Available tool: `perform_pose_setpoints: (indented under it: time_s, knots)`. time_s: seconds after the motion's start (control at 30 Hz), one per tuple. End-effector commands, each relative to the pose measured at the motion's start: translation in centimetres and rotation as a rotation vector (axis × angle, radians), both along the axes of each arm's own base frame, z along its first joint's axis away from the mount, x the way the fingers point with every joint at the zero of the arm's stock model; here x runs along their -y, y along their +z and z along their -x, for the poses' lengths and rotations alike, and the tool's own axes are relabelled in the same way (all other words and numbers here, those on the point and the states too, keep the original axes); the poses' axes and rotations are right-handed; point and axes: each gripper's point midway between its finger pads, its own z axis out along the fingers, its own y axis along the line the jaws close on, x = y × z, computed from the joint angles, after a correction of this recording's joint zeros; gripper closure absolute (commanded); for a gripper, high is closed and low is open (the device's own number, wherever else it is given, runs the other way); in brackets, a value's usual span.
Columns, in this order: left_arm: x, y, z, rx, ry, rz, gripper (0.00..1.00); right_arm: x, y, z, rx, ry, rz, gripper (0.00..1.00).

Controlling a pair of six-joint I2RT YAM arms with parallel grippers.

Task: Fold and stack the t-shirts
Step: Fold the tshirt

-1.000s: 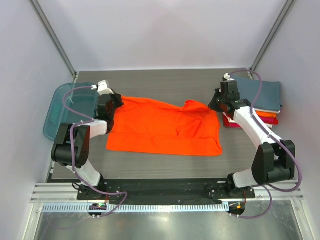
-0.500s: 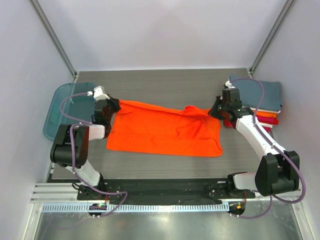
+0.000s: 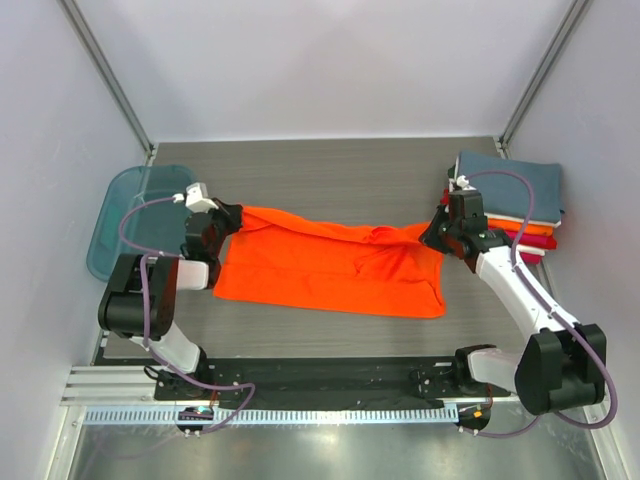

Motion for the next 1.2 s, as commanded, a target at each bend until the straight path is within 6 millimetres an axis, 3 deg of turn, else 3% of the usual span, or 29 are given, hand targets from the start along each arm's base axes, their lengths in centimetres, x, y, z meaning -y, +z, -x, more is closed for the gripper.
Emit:
perform_pose_setpoints:
  time_s: [0.0, 0.73, 1.07, 1.1, 1.17]
  knots:
    - [0.0, 3.8, 0.2, 0.140, -0.010, 0.019, 1.00, 0.7, 0.7, 0.4, 0.030, -0.055, 0.001, 0.99]
    - [-0.7, 3.7, 2.9, 0.151, 0.006, 0.023, 1.00, 1.0, -0.2, 4.8, 0.047, -0.131, -0.084, 0.99]
    - [-0.6, 2.1, 4.4, 0.115, 0.010, 0.065, 0.98, 0.8, -2.7, 7.5, 0.013, -0.186, -0.154, 0.98]
    - [-0.6, 2.1, 4.5, 0.114, 0.007, 0.071, 0.97, 0.8, -2.8, 7.7, 0.016, -0.194, -0.164, 0.98]
    - [-0.5, 2.1, 4.8, 0.113, 0.004, 0.079, 0.87, 0.9, -3.2, 8.3, 0.020, -0.220, -0.189, 0.77]
